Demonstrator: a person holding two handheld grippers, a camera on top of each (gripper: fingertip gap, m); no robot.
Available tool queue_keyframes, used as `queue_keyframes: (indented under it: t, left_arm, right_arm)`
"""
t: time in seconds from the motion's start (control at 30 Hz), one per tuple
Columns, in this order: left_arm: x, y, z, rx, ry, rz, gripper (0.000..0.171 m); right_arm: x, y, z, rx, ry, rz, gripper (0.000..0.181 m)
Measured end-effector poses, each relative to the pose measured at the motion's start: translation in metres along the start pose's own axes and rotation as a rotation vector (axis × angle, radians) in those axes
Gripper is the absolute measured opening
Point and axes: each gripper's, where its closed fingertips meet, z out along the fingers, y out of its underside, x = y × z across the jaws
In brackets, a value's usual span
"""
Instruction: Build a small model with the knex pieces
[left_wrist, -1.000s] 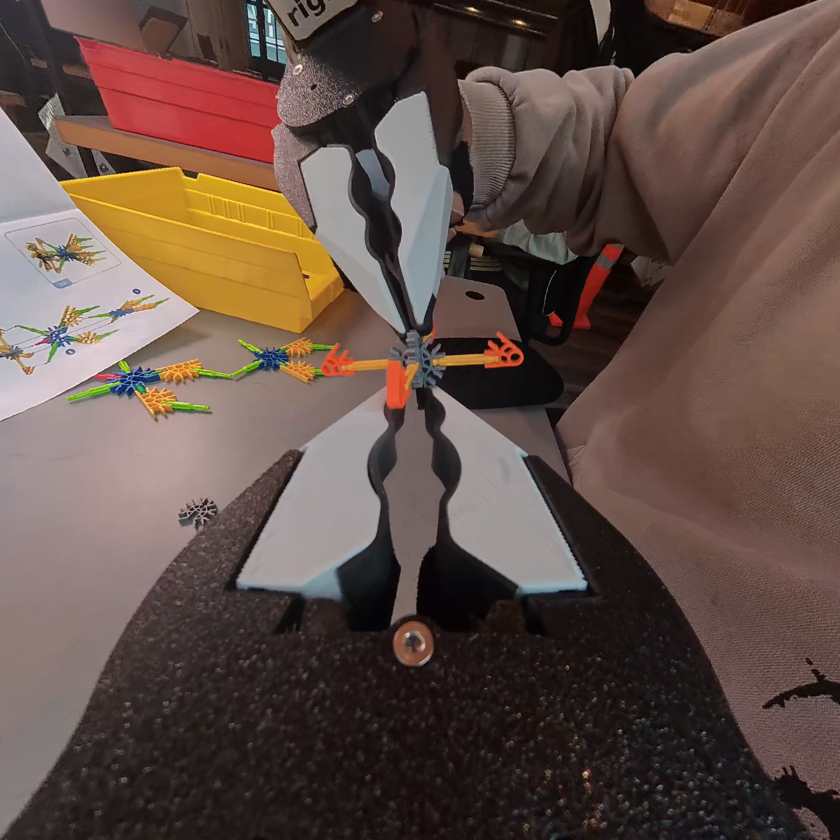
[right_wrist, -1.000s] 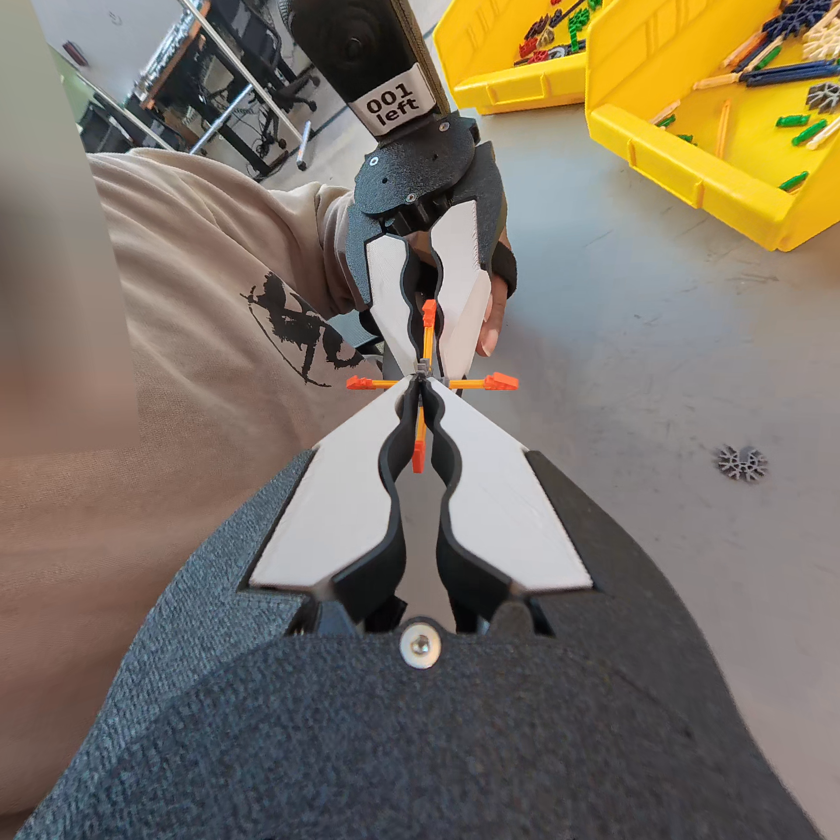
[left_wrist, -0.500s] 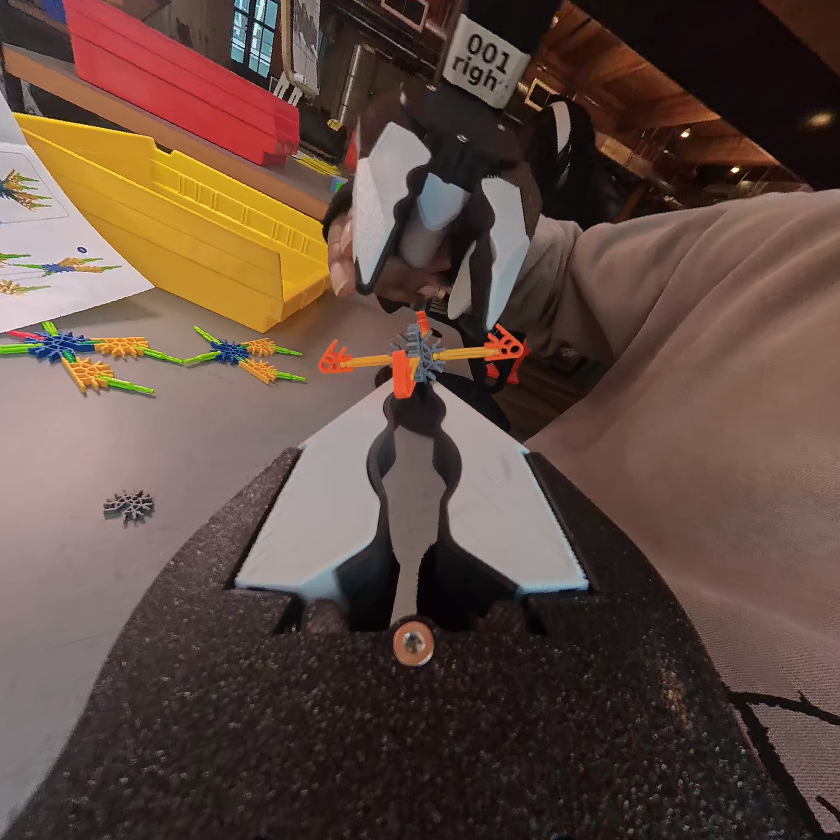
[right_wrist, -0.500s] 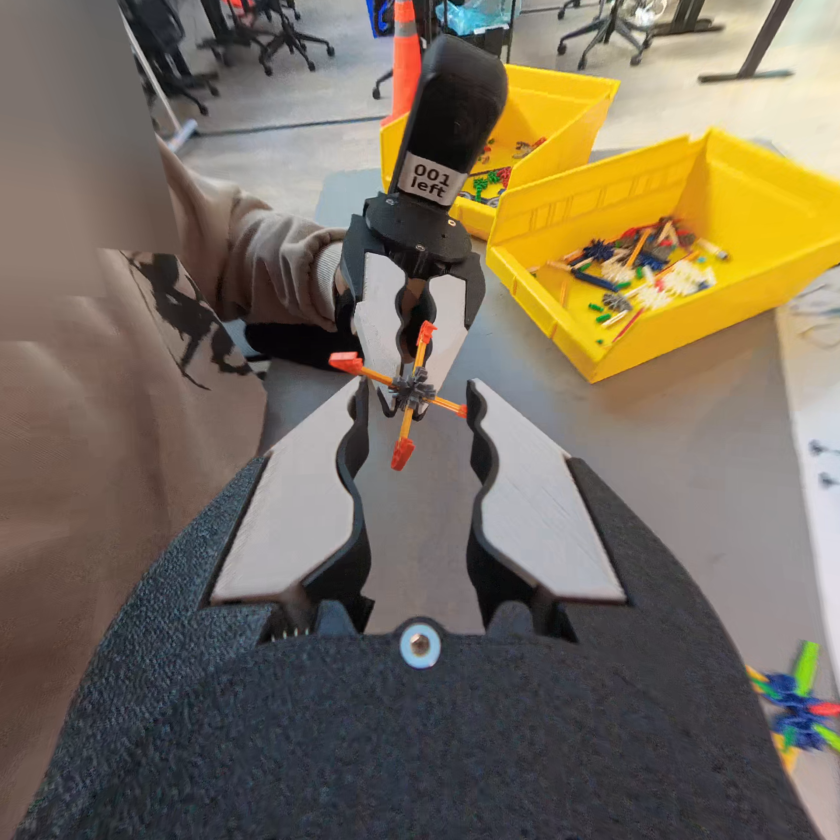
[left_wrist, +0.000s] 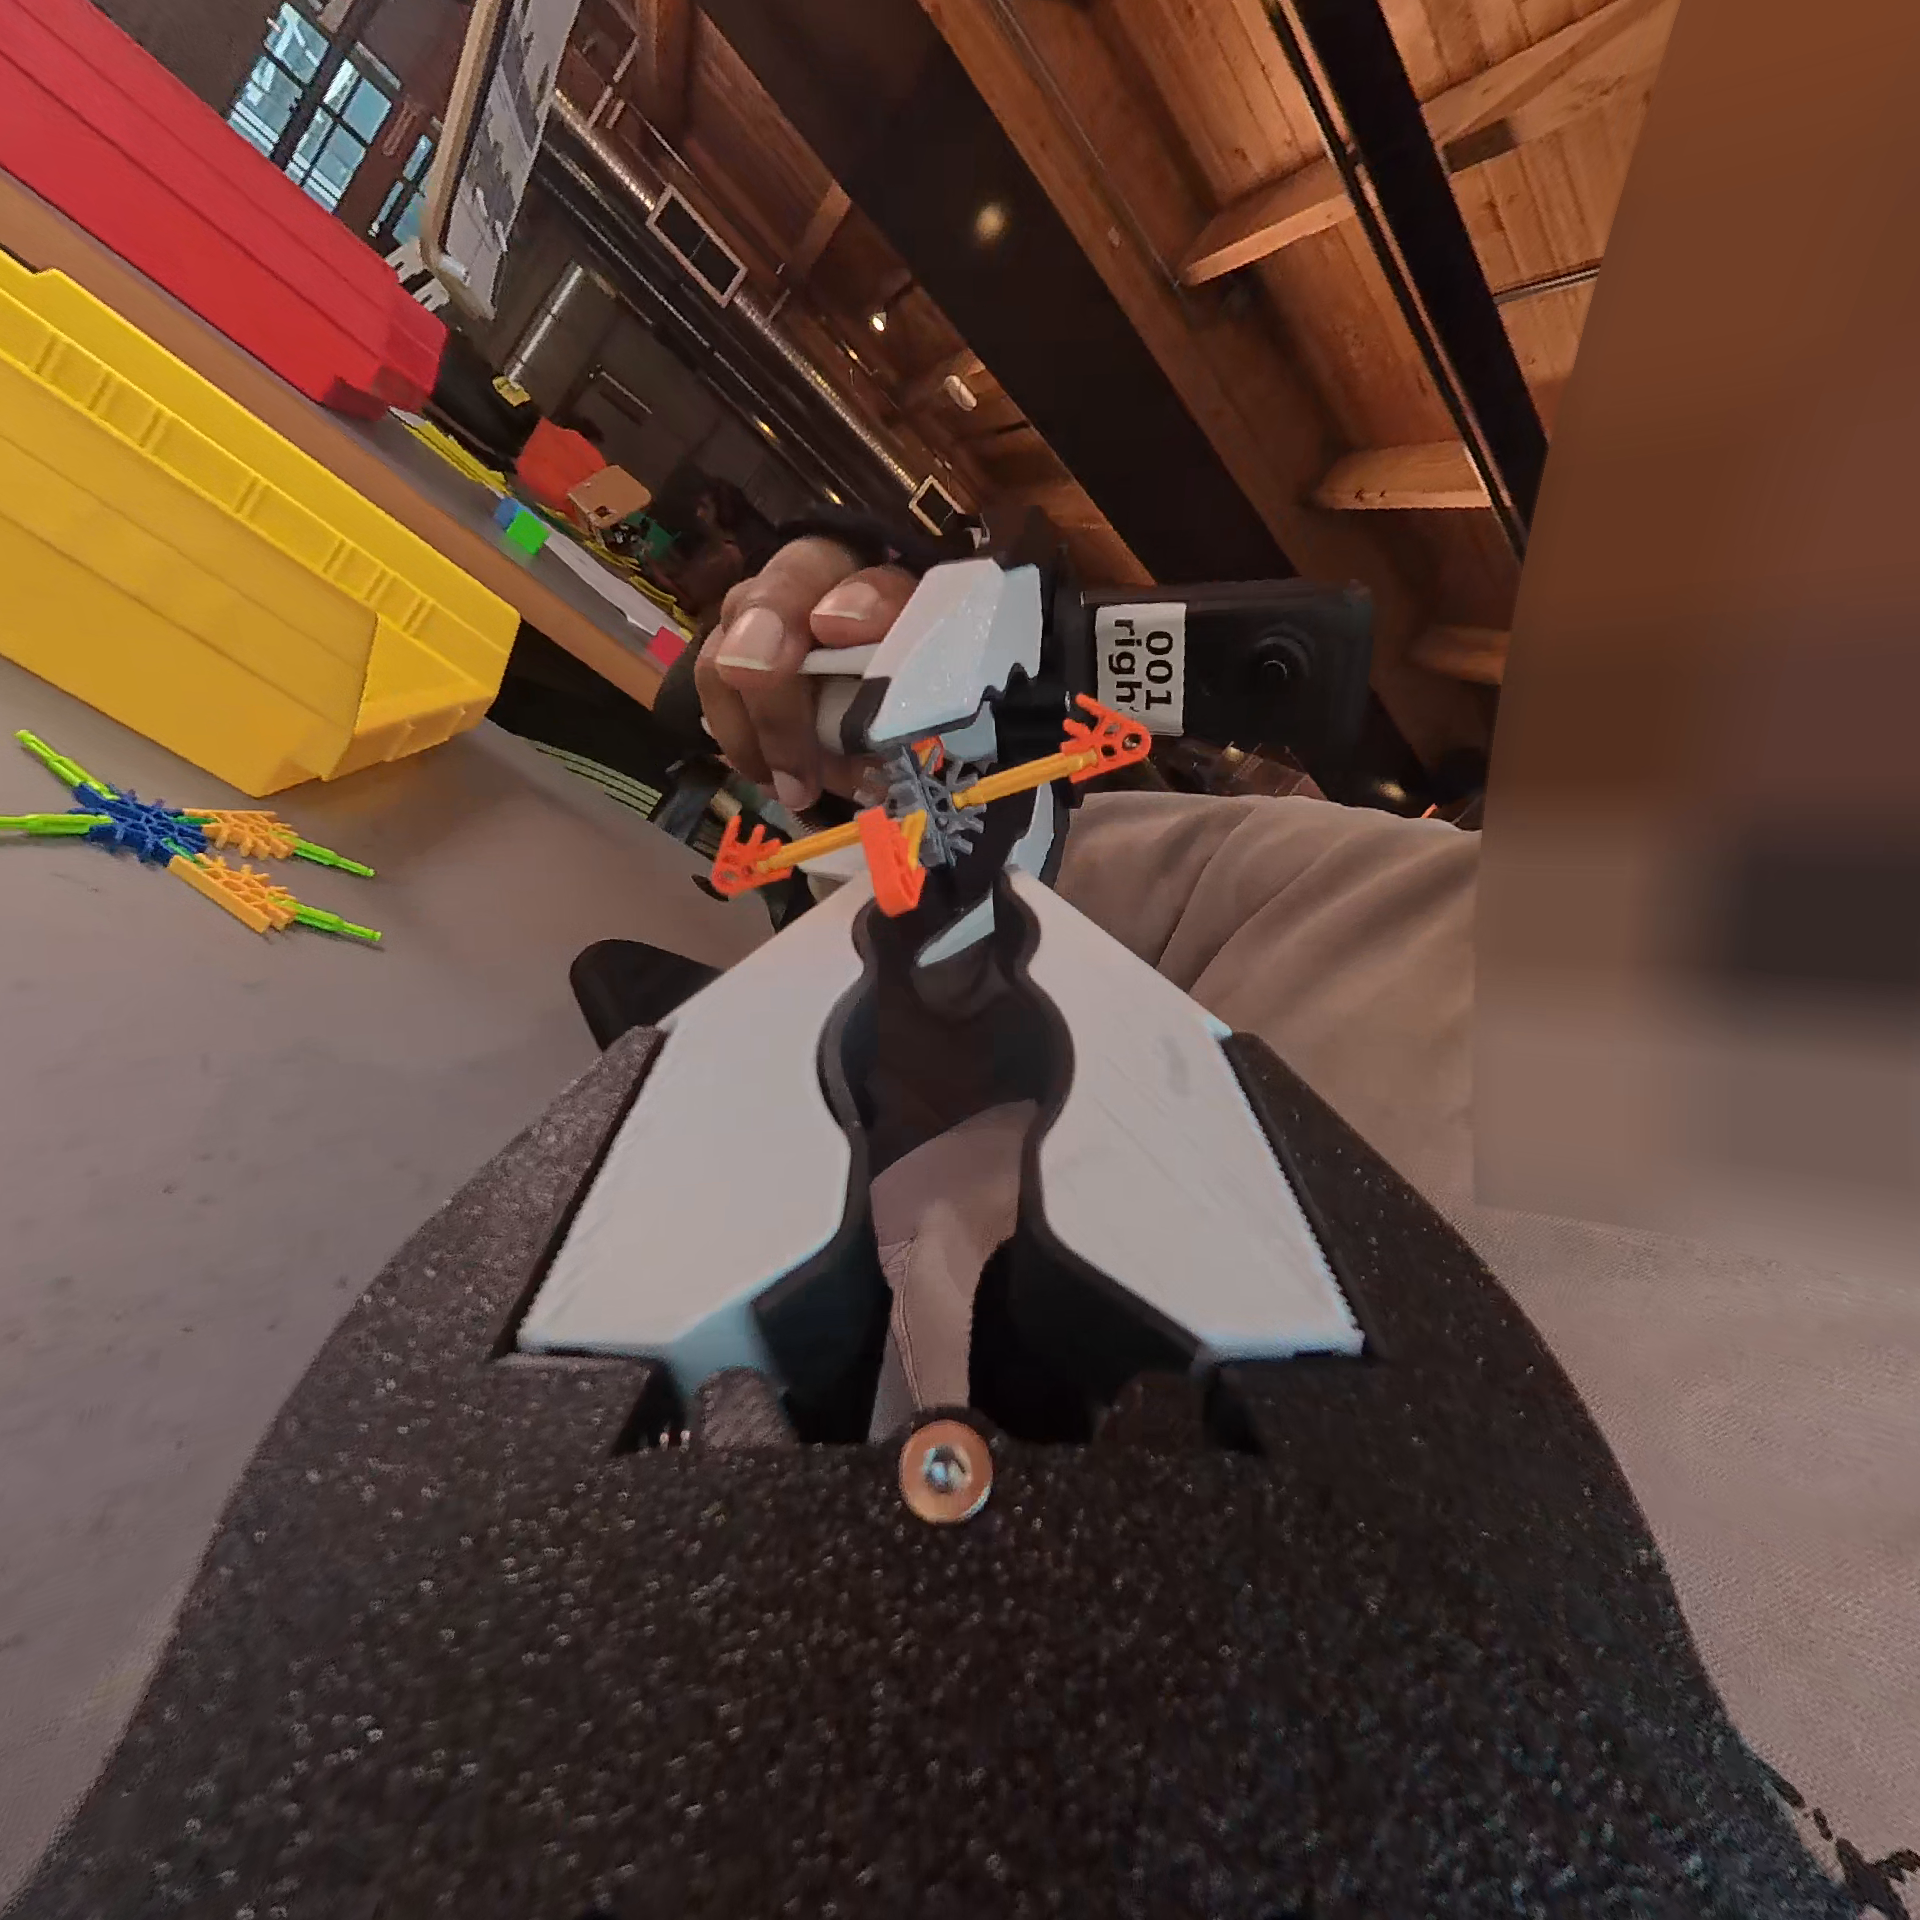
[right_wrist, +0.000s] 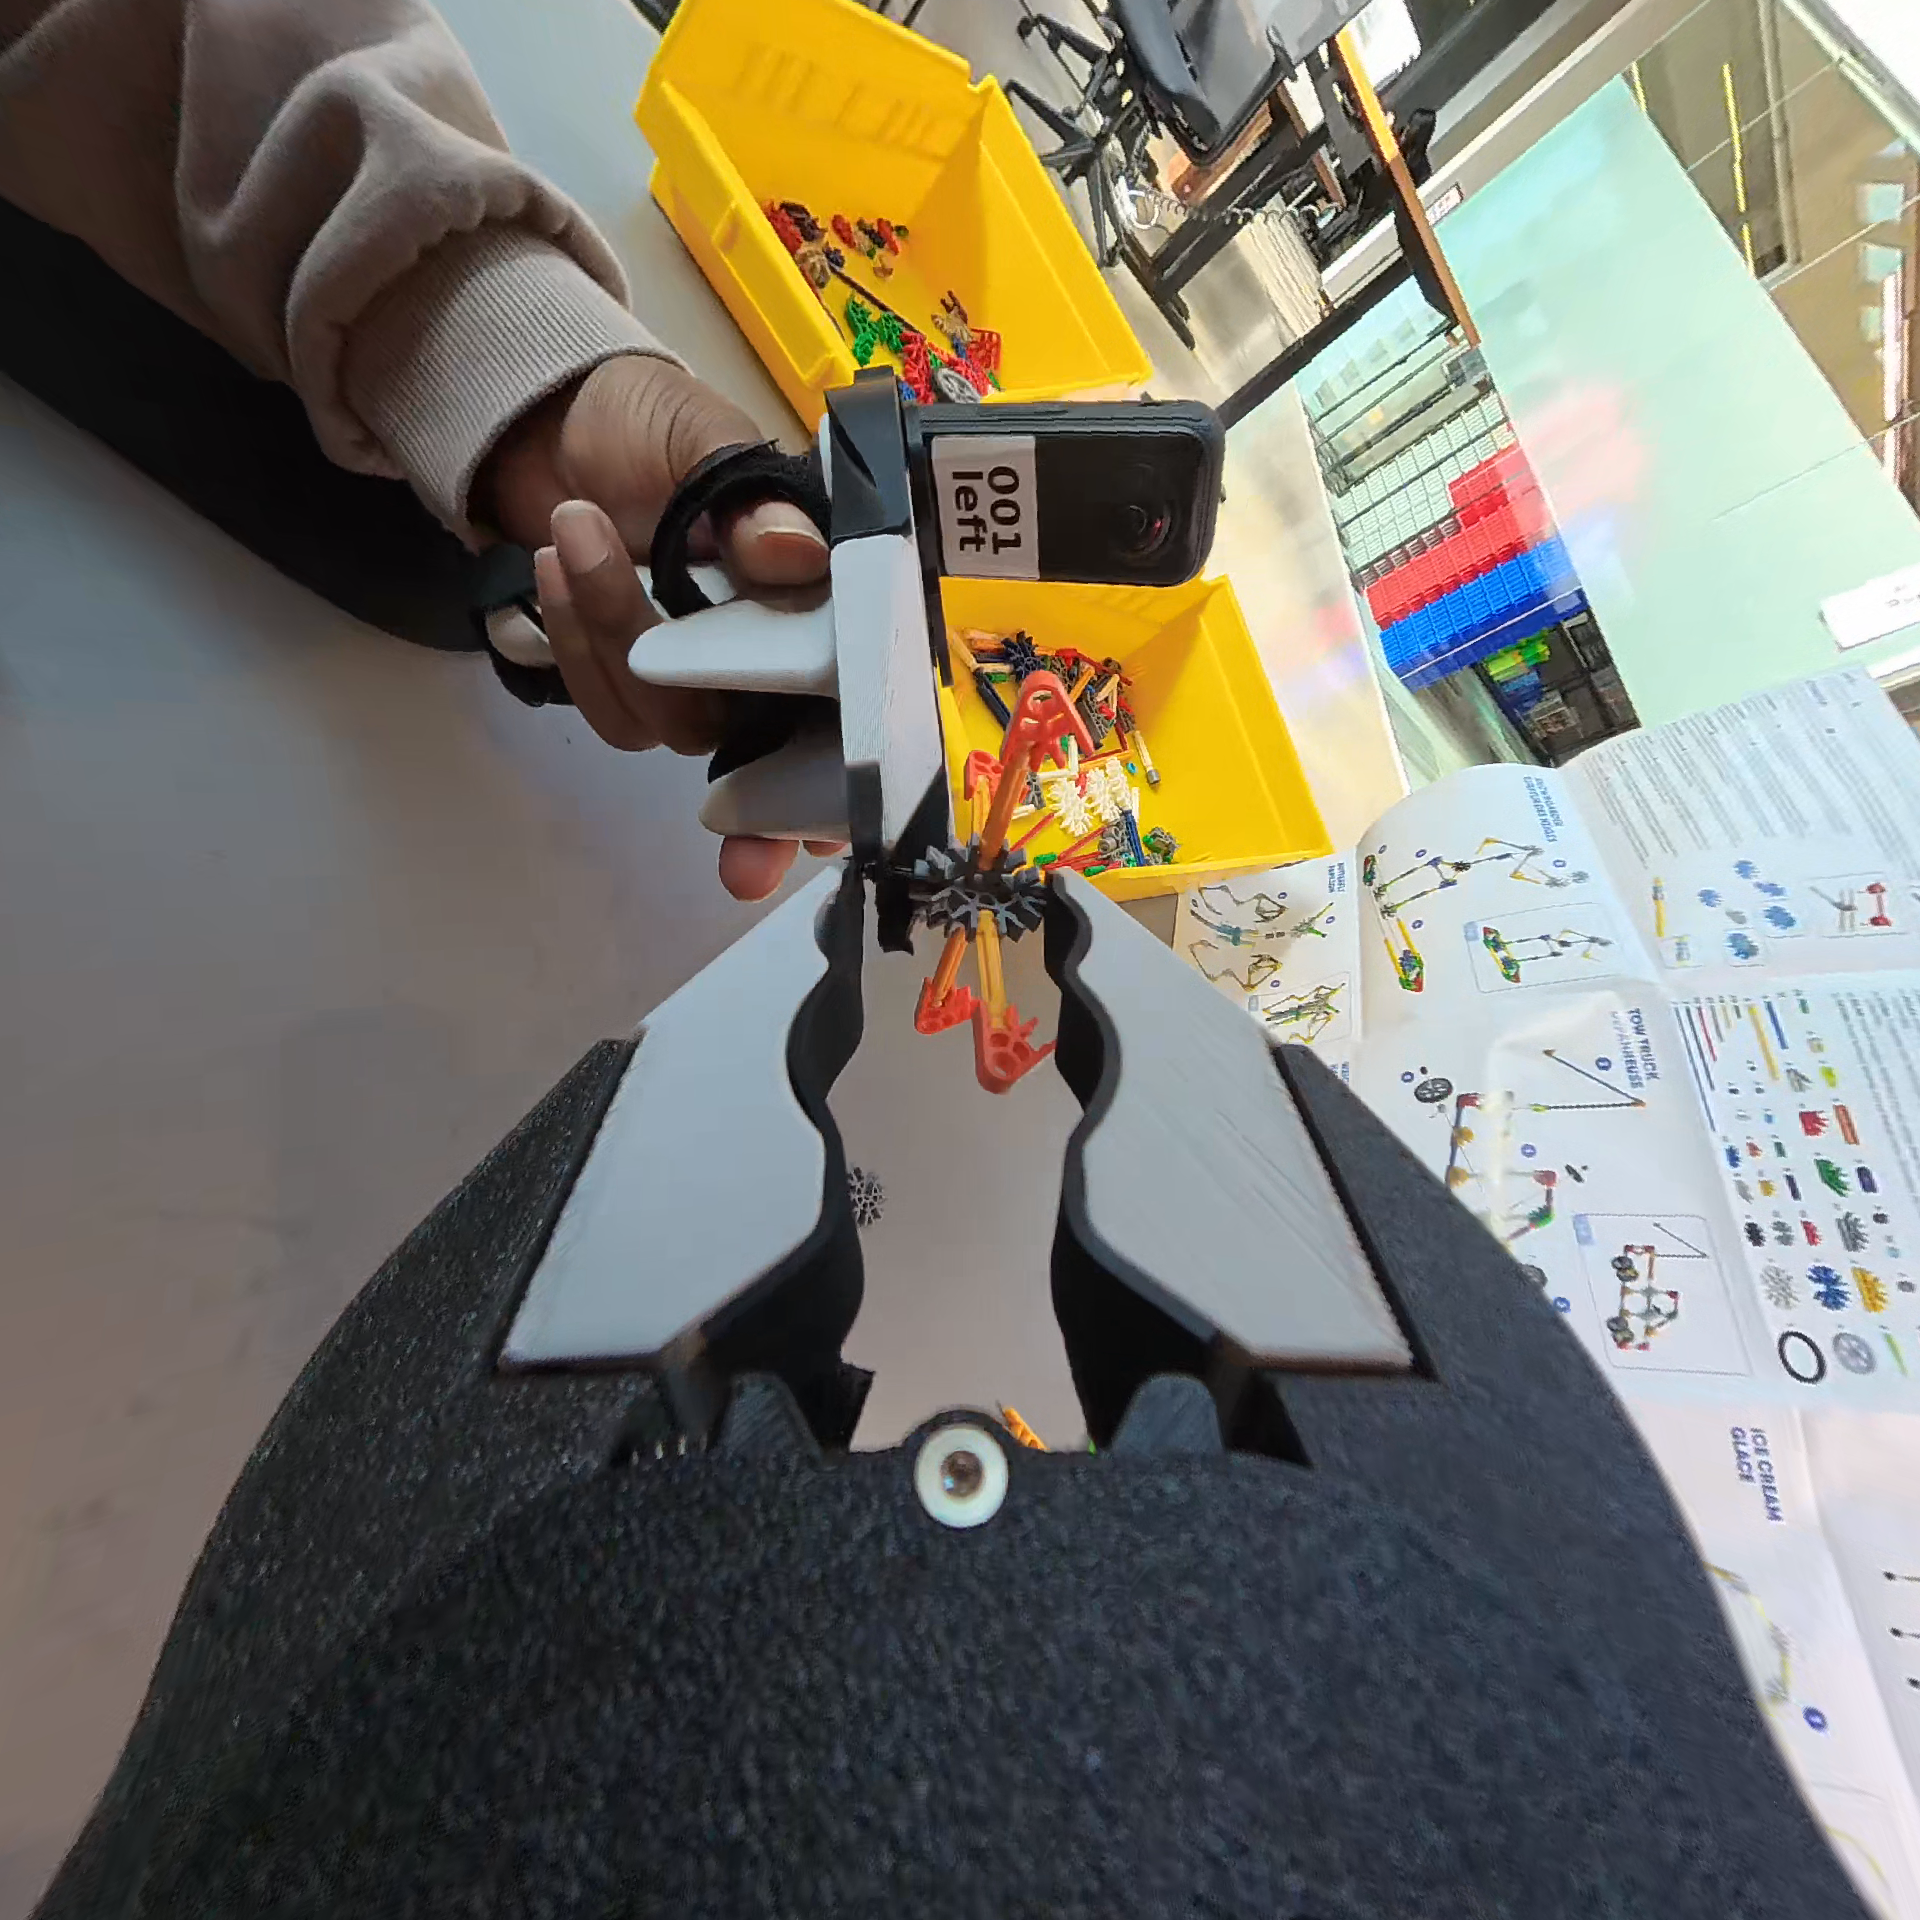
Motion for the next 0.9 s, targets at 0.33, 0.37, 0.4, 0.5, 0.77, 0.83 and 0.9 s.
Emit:
queue_keyframes:
  t: [0.33, 0.37, 0.4, 0.5, 0.77, 0.83, 0.9]
  left_arm:
    - [-0.002, -0.007, 0.0, 0.042, -0.053, 0.042, 0.016]
    - [-0.001, -0.008, -0.001, 0.046, -0.049, 0.038, 0.015]
    - [-0.001, -0.009, -0.002, 0.045, -0.047, 0.041, 0.015]
    - [0.0, -0.009, -0.003, 0.041, -0.052, 0.061, 0.014]
    - [-0.004, -0.008, -0.004, 0.031, -0.066, 0.079, 0.013]
    - [-0.005, -0.008, -0.005, 0.023, -0.076, 0.1, 0.013]
    - [-0.012, -0.005, -0.006, -0.016, -0.146, 0.172, 0.013]
  right_arm:
    - [0.004, -0.006, 0.005, 0.034, 0.029, 0.037, 0.03]
    - [0.006, -0.008, 0.005, 0.038, 0.039, 0.03, 0.03]
    - [0.006, -0.009, 0.006, 0.042, 0.042, 0.029, 0.03]
    - [0.006, -0.011, 0.007, 0.059, 0.052, 0.022, 0.028]
    - [0.006, -0.011, 0.007, 0.098, 0.093, 0.048, 0.032]
    - [0.005, -0.015, 0.006, 0.128, 0.083, 0.07, 0.045]
    - [0.005, -0.011, 0.005, 0.126, 0.065, 0.092, 0.053]
